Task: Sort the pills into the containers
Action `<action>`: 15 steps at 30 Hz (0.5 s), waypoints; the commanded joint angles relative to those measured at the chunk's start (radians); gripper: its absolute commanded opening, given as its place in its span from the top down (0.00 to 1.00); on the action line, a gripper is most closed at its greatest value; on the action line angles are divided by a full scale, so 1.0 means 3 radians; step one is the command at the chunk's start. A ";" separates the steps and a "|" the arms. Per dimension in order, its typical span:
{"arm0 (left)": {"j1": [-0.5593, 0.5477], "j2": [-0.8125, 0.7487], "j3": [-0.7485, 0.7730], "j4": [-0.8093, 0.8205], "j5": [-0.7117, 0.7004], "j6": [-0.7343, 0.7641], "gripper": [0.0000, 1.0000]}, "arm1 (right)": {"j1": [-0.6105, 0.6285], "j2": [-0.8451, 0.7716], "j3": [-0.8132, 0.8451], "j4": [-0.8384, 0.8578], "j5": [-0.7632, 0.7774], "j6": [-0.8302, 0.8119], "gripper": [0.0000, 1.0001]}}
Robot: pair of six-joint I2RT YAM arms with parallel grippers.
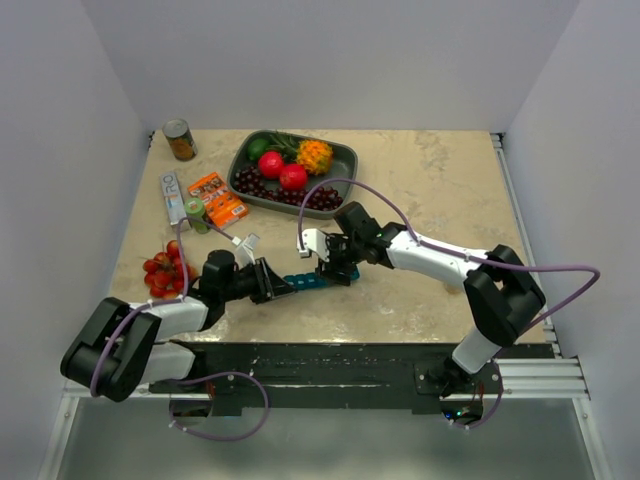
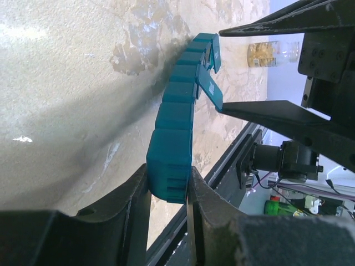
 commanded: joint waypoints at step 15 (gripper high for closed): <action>-0.0014 0.0166 0.0003 0.0135 0.0245 0.0053 1.00 | -0.0076 0.0026 0.0148 0.0487 0.0461 0.0363 0.44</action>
